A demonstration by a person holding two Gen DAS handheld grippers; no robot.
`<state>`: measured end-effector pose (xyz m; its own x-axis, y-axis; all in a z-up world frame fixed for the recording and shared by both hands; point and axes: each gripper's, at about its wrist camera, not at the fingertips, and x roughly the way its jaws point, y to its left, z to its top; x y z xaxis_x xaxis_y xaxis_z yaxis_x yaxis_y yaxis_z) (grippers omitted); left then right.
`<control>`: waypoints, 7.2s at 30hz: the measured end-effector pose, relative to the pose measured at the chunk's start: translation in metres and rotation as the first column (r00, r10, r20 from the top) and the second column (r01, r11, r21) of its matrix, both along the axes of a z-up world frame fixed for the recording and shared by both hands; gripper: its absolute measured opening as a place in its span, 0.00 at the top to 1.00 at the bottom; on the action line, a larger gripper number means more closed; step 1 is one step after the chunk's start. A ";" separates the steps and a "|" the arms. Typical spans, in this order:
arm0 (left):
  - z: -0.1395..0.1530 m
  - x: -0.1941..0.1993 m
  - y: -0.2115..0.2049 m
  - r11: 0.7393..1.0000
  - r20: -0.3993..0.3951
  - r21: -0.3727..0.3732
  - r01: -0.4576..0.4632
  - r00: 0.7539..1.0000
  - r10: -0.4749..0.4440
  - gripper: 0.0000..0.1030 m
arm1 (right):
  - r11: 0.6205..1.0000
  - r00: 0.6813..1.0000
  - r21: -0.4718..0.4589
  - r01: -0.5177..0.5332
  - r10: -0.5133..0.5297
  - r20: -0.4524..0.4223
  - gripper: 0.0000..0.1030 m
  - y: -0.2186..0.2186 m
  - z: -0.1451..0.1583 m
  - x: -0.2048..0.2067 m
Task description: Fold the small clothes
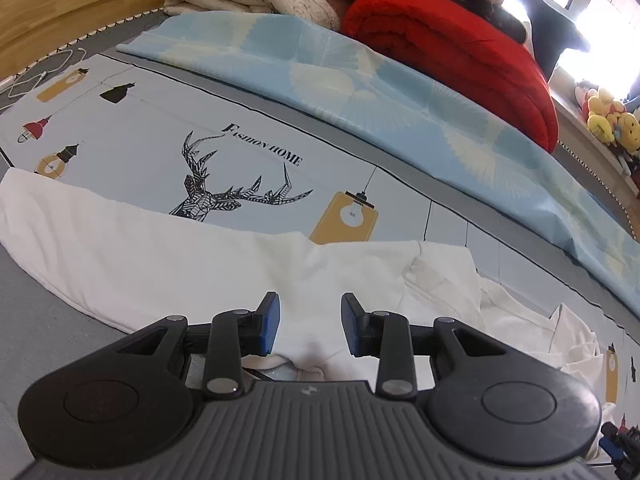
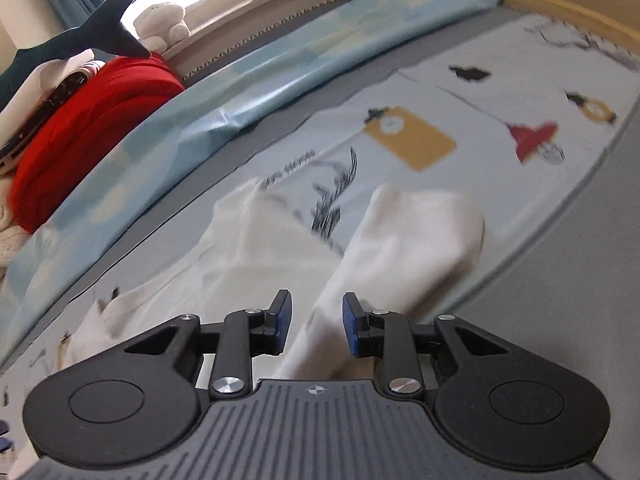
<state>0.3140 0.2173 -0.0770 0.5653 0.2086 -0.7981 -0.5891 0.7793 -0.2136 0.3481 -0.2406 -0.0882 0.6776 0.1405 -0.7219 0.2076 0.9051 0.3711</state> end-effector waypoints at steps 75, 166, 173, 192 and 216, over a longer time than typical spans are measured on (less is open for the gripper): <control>-0.027 0.032 -0.020 1.000 -0.053 0.005 0.027 0.998 -0.027 0.59 | 0.957 0.872 -0.046 0.287 -0.241 0.426 1.00 -0.166 0.043 0.040; -0.085 -0.270 -0.068 0.934 -0.229 -0.019 0.358 0.907 -0.352 0.76 | 0.924 0.930 -0.252 -0.289 0.210 -0.301 0.93 -0.066 -0.034 -0.255; -0.049 -0.289 -0.054 0.924 -0.082 -0.071 0.376 0.921 -0.381 0.94 | 0.962 0.975 -0.186 -0.199 0.176 -0.135 0.94 -0.093 0.006 -0.271; -0.059 -0.295 -0.060 0.923 -0.203 -0.041 0.384 0.901 -0.384 0.77 | 0.954 0.945 -0.228 -0.196 0.122 -0.303 0.91 -0.103 -0.010 -0.271; -0.059 -0.286 -0.101 0.836 -0.201 0.088 0.542 0.831 -0.518 0.61 | 0.890 0.973 -0.402 -0.214 0.159 -0.167 0.78 -0.061 0.006 -0.286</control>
